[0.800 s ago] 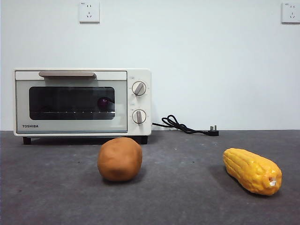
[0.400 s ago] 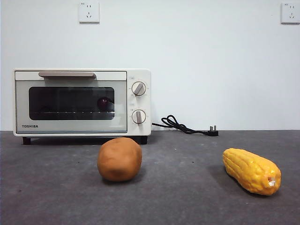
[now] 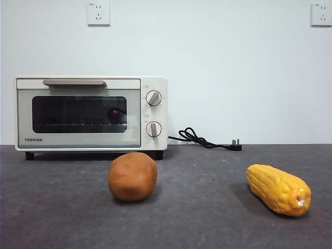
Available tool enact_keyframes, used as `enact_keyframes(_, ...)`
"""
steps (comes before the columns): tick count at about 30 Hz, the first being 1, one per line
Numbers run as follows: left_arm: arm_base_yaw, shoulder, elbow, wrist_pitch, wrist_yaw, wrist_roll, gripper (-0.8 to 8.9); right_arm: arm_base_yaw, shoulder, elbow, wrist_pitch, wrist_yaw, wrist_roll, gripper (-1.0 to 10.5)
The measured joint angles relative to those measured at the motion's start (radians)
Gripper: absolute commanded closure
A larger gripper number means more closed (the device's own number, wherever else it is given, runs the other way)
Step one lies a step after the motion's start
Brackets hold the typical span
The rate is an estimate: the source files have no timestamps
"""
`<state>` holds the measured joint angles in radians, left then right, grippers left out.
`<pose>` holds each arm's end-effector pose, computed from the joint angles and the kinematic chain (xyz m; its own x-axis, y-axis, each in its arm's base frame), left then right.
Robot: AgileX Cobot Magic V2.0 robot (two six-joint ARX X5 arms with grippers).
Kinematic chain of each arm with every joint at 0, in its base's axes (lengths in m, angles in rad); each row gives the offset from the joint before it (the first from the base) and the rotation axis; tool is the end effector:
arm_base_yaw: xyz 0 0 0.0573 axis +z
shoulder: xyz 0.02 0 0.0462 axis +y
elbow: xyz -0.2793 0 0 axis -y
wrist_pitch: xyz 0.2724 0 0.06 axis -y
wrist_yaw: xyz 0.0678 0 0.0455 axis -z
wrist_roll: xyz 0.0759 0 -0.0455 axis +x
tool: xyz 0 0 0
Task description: Take the eggplant from the table,put the eggplant in the oven
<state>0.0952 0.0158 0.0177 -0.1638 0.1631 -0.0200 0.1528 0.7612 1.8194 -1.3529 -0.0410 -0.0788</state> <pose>0.1543 0.0024 0.1454 0.9849 -0.0691 -0.1591 0.0625 0.9970 -0.0459 0.0356 0.0086 0.5213 0.9387 0.1860 -0.2902 -0.2128 0.9750 -0.0635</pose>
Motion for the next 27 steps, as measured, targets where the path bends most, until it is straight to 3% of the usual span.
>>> enact_keyframes(5, 0.000, 0.000, 0.000, 0.000, 0.000, 0.000, 8.17, -0.103, -0.053, -0.018, 0.015, -0.001, -0.053, 9.5)
enact_keyframes(10, 0.000, 0.000, 0.000, 0.000, 0.000, 0.000, 8.18, -0.185, -0.168, -0.157, 0.231, -0.011, -0.044, 9.5)
enact_keyframes(17, 0.000, 0.006, 0.000, 0.000, 0.000, 0.000, 8.18, -0.240, -0.323, -0.531, 0.489, -0.011, -0.024, 9.5)
enact_keyframes(27, 0.000, 0.007, 0.000, 0.000, 0.000, 0.000, 8.18, -0.245, -0.542, -1.120, 0.864, -0.011, -0.003, 9.5)
